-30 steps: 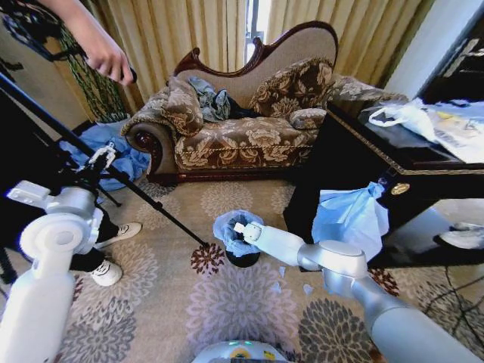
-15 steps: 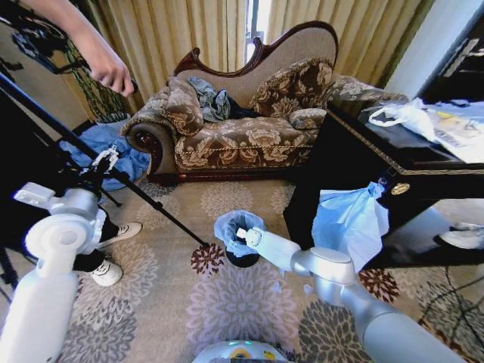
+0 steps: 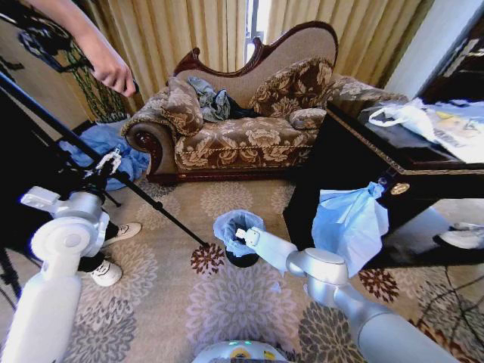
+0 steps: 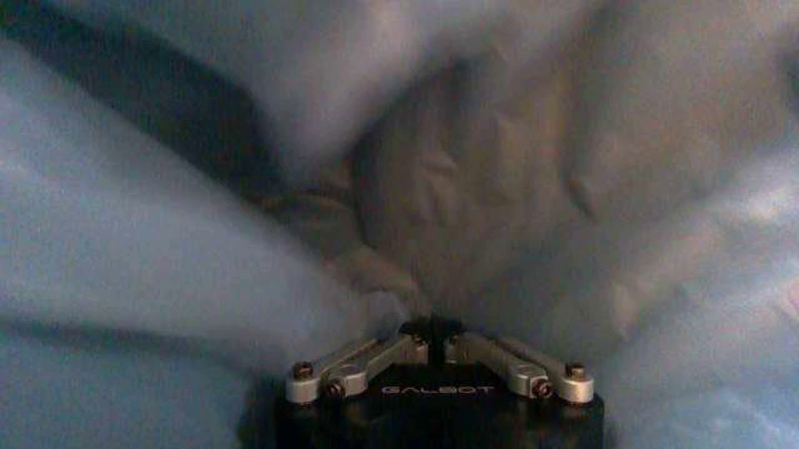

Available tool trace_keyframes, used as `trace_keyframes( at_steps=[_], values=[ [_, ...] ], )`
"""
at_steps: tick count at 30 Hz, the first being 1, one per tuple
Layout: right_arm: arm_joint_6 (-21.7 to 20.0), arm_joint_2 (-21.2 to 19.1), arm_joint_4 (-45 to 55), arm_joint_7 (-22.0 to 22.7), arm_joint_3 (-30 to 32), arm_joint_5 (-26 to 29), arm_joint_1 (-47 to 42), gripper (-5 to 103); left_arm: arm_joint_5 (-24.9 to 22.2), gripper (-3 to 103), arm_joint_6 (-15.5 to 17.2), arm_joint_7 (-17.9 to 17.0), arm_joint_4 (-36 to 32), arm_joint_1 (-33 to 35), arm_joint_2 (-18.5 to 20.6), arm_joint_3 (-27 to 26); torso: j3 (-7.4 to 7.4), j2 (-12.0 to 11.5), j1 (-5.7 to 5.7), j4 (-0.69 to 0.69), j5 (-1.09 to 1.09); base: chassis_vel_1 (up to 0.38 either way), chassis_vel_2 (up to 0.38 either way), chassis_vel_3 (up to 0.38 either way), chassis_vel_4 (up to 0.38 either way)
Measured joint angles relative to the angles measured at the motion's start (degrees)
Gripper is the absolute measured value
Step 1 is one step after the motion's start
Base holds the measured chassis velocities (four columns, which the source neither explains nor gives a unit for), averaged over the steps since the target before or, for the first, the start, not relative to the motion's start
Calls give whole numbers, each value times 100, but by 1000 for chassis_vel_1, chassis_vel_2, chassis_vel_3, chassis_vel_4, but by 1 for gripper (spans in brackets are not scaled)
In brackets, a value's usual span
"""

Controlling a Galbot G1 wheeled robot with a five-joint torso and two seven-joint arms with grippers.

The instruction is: Place a garbage bag over the trash bin.

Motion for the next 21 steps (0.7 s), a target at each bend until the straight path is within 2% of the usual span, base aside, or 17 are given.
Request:
trace_keyframes(
  at_steps=[3,6,11,14,15,21],
  values=[
    [68,-2,-361,-73,247,-262,-15,0,1,96,0,0,-94,152,-76,-49,0,0,0,-5,-1,0,0,0,0],
    [50,-1,-355,-77,277,-278,-24,0,2,96,0,0,-131,217,-91,-88,0,0,0,-5,1,0,0,0,0],
    [-208,-1,-59,-111,300,-122,-40,0,-14,96,-1,0,-101,237,-50,-162,0,0,0,0,0,0,0,0,0],
    [-310,-5,15,-97,320,12,-67,0,-15,96,-1,0,-83,214,-52,-148,0,0,0,-3,0,0,0,0,0],
    [-376,-6,82,-65,326,115,-81,-3,-16,96,-2,0,-67,208,-52,-127,0,0,0,-4,0,0,0,0,0],
    [-576,-6,287,89,343,466,-95,18,-16,96,-15,2,18,186,-38,-69,0,0,0,-2,-1,0,0,0,0]
  ],
)
